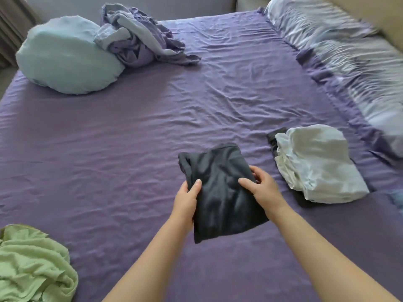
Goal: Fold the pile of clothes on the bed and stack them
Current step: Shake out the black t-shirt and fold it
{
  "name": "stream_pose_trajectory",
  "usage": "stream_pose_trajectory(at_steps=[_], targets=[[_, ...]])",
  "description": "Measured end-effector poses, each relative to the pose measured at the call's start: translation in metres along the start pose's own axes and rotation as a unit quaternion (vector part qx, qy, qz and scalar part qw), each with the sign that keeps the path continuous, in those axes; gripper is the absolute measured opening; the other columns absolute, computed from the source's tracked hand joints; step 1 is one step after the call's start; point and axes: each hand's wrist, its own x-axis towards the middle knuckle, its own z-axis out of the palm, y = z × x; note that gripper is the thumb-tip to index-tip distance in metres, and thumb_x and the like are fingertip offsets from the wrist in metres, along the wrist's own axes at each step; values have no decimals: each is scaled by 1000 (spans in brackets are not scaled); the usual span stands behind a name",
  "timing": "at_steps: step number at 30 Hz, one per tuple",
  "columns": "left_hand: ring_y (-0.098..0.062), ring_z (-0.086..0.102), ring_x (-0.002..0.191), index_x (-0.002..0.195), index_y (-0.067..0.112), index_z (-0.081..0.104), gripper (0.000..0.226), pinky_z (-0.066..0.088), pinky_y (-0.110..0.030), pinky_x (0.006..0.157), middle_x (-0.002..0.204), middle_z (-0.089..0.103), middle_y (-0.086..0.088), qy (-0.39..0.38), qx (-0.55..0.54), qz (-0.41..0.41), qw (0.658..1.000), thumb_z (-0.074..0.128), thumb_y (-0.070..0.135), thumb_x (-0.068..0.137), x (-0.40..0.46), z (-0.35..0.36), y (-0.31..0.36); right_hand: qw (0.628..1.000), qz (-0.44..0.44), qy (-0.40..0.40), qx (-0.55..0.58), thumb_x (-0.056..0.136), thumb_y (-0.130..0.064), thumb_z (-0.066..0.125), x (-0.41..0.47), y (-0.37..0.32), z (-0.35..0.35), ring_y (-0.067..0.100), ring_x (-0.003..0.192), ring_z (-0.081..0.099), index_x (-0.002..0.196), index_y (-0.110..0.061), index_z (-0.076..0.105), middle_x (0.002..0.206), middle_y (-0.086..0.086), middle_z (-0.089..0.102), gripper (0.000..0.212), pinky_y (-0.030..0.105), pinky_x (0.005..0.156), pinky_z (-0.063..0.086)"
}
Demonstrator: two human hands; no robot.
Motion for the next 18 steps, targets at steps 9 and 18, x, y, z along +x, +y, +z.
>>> stream_pose_trajectory(at_steps=[9, 18], targets=[[-15, 69, 96, 108, 33, 60, 14, 56, -31, 79, 108, 71, 4, -118, 14, -1, 993, 51, 26, 99, 8, 234, -4, 996, -14, 89, 12, 86, -6, 66, 39, -8, -231, 27, 102, 63, 120, -19, 63, 116, 11, 64, 36, 36, 93, 50], [-22, 51, 125, 148, 26, 29, 59, 41, -41, 107, 142, 48, -2, -49, 170, 46, 983, 55, 27, 95, 57, 340, -27, 989, 4, 116, -88, 83, -8, 70, 110, 30, -331, 15, 91, 63, 119, -15, 61, 103, 1, 67, 38, 27, 84, 47]])
